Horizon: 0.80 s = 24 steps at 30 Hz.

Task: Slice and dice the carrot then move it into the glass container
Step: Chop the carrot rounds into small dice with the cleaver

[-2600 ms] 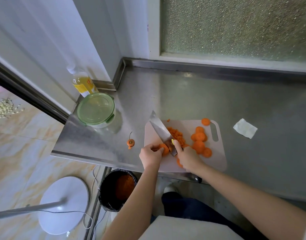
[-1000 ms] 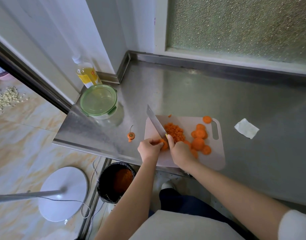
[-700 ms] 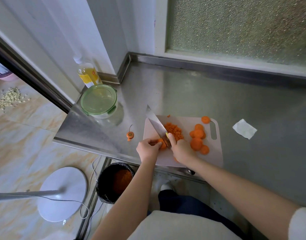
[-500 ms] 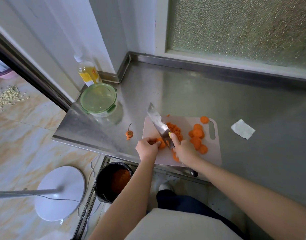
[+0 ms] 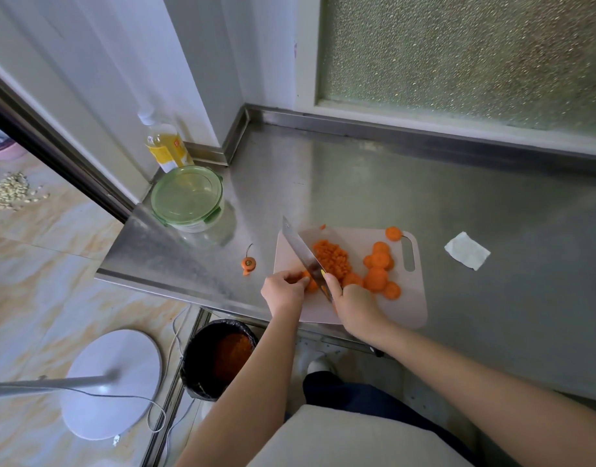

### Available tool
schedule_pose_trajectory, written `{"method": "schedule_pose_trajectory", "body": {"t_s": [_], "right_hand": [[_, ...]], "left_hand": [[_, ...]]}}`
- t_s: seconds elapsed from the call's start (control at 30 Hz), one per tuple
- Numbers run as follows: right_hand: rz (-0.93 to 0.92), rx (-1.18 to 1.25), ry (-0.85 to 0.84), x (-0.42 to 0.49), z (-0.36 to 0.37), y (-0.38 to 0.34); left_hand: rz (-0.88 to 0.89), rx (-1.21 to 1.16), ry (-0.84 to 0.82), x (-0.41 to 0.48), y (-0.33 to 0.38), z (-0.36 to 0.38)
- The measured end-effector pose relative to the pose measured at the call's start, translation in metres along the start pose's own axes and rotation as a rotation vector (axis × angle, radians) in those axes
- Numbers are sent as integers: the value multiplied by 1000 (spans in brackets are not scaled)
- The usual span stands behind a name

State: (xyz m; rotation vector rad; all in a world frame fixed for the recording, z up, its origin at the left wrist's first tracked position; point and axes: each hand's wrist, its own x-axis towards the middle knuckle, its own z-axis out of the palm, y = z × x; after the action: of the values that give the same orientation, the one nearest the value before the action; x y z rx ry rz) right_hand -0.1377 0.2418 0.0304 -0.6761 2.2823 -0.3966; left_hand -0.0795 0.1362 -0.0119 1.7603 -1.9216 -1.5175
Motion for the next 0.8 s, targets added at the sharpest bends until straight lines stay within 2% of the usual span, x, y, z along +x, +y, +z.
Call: {"method": "schedule_pose_trajectory", "body": {"t_s": [0.07, 0.2, 0.27, 0.3, 0.4, 0.47, 0.53, 0.6, 0.7, 0.8], "right_hand": [[-22, -68, 2, -5, 4, -2], [8, -4, 42, -3, 6, 2], [93, 28, 8, -1, 2, -6], [109, -39, -21, 0, 2, -7], [112, 37, -67, 1, -3, -7], [56, 42, -50, 0, -6, -10], [75, -47, -22, 3, 1, -16], [-23, -138, 6, 11, 8, -10], [68, -11, -29, 13, 19, -4], [67, 110, -39, 12, 15, -1]], "left_hand": [[-1, -9, 4, 0, 0, 0], [-15, -18, -4, 0, 1, 0], [-16, -8, -5, 1, 1, 0], [-14, -3, -3, 1, 1, 0], [-5, 14, -1, 0, 2, 0], [3, 33, 0, 0, 1, 0], [11, 43, 3, 0, 1, -1], [13, 45, 8, 0, 0, -1], [20, 44, 11, 0, -1, -1], [19, 33, 7, 0, -2, 0]]}}
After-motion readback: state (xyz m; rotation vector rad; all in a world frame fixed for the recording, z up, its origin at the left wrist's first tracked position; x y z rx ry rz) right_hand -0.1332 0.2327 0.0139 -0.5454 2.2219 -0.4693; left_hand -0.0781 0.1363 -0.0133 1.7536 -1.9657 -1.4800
